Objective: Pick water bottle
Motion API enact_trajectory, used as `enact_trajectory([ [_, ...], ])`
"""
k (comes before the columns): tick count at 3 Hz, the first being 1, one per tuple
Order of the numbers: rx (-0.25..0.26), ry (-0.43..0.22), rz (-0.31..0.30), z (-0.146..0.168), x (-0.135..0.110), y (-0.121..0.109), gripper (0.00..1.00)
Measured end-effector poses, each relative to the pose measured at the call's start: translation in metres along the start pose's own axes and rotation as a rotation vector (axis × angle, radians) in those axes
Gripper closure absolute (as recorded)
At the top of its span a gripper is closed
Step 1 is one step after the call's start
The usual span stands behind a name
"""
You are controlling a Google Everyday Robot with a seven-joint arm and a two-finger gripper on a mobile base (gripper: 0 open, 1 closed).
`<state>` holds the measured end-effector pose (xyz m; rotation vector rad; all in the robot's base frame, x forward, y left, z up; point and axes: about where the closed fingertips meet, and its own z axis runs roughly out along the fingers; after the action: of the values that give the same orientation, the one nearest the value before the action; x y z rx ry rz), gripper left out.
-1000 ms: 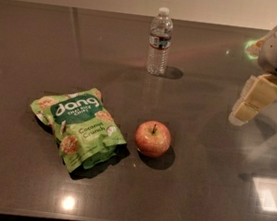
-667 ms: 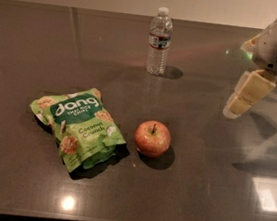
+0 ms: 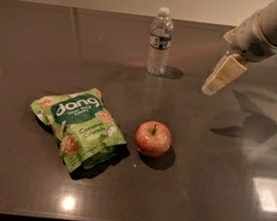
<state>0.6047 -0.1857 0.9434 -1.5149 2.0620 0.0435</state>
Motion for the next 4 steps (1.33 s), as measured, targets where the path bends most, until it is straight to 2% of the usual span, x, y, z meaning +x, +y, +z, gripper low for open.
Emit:
enact_trajectory([
  [2, -0.01, -0.155, 0.039, 0.048, -0.038, -0.042, 0.0],
  [4, -0.028, -0.29, 0.087, 0.08, -0.073, -0.075, 0.0],
])
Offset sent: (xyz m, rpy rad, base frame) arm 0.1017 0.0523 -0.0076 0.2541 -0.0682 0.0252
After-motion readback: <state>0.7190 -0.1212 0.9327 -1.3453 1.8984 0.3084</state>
